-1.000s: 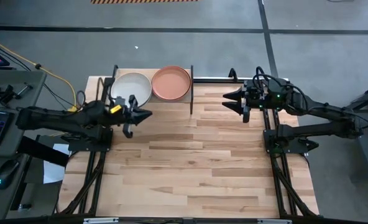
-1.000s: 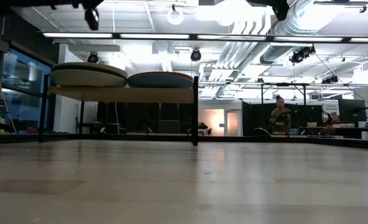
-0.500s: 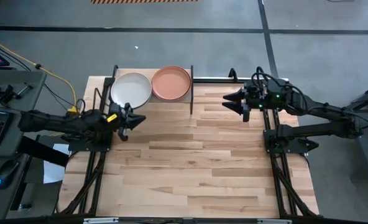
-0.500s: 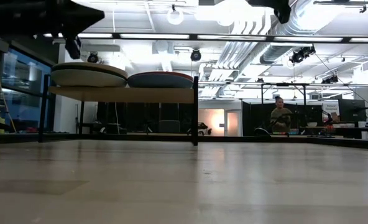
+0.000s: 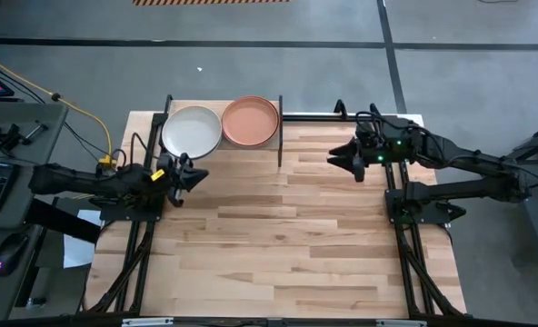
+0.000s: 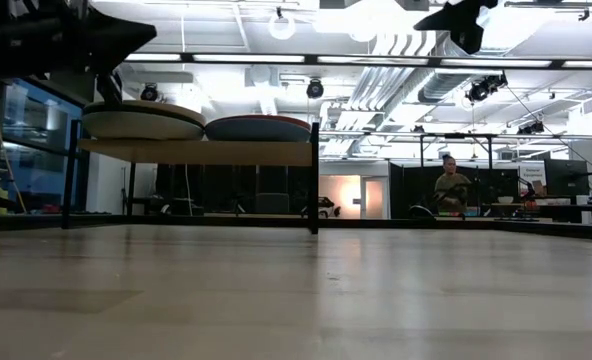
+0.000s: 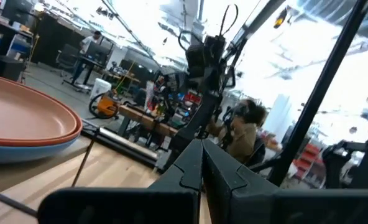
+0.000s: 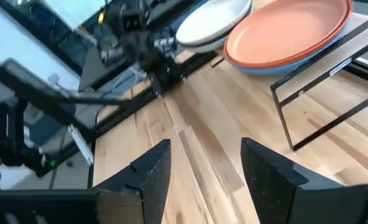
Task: Place and stack plates onto a shelf
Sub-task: Return to Home Position
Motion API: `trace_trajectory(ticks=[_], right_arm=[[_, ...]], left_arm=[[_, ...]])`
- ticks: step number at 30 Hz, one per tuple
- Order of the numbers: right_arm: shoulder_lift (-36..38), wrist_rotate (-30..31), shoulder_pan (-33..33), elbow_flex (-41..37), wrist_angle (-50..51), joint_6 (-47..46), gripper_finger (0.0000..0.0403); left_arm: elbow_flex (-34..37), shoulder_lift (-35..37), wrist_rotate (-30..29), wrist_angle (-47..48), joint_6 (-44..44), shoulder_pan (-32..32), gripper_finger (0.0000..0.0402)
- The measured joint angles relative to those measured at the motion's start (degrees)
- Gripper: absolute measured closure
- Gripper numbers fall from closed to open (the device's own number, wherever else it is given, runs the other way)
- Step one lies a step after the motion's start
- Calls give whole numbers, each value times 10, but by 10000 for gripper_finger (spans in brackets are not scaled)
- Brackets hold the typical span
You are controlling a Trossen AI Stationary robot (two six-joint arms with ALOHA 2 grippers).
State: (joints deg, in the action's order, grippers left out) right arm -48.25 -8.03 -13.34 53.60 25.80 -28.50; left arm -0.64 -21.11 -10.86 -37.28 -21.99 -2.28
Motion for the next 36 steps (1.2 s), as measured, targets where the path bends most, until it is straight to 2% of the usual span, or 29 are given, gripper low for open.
trace_trajectory(ticks=[5, 8, 10, 12, 16, 19, 23, 27, 33, 36], right_arm=[[12, -23, 0, 0, 43, 58, 268], [42, -23, 0, -18, 66, 89, 320], [74, -31, 0, -50, 69, 95, 367], [115, -48, 0, -93, 59, 87, 393], [209, -86, 4, -188, -16, 13, 387], [256, -85, 17, -242, -94, 19, 400], [259, -66, 42, -295, -181, 26, 401], [245, -45, 99, -334, -298, 80, 402], [249, 43, 212, -383, -321, 117, 403], [274, 61, 251, -402, -328, 142, 403]], left_arm=[[0, 5, -20, 2, -7, 0, 401], [0, 5, -40, 5, 26, 0, 401], [0, 5, -46, 5, 36, 0, 401], [0, 5, -46, 6, 43, 0, 401], [0, 5, -47, 17, 46, 0, 401], [0, 5, -47, 20, 46, 0, 401], [0, 5, -47, 26, 46, 0, 401], [0, 5, -47, 32, 46, 0, 401], [0, 5, -47, 32, 46, 0, 401], [0, 5, -47, 32, 46, 0, 401]])
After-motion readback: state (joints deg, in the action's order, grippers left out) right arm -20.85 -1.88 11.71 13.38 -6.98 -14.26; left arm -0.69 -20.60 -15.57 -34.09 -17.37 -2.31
